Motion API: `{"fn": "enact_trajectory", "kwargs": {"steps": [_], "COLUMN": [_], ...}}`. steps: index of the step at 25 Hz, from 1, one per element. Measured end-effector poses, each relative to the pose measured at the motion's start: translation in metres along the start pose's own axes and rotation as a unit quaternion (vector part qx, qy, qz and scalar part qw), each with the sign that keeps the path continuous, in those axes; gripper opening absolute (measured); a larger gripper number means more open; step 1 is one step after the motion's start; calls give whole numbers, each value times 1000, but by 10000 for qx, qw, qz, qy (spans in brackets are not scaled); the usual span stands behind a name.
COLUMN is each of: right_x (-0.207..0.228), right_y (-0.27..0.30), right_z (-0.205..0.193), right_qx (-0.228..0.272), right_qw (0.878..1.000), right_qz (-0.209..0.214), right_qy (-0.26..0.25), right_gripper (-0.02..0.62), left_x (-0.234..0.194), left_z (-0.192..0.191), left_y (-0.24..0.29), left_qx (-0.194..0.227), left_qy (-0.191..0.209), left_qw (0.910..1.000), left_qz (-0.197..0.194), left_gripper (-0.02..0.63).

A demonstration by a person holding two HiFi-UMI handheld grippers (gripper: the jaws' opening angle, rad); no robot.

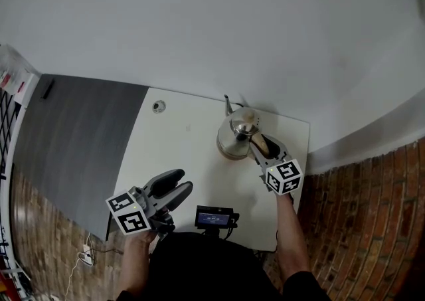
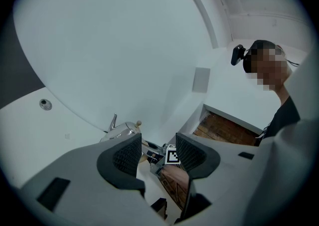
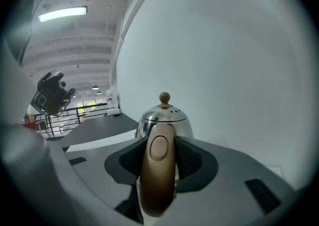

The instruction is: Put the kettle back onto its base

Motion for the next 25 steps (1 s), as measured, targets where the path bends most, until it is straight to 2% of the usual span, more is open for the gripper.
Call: {"fn": "enact_trajectory", "kwargs": {"steps": [12,21,25], "right_x": [-1,-10,-18], "right_y": [-7,-5,1], "right_z": [-7,-5,-9], "right_qx": [-95,-215,-399], "right_qw": [9999,9989,9964], "right_qz": [45,67,131], "right_qy": [-93,-422,-730], "right_gripper": [157,158,158], "left_x": [-1,0,0], "left_z": [1,0,0], "left_y": [-4,-2,-4], "left_qx": [23,6,19], "left_qy": [6,17,17], "left_qw": [10000,10000,10000], "left_qz": [28,15,32], "left_gripper": [213,213,213]}}
Point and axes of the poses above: the fingertips, and each gripper's own axes: y forward along the fingers, x to its right, z out of its top, the point moved 7 cm from there along -y, backward along the fingers, and after that the axes turned 3 degrees about z, right-handed, at the moved point
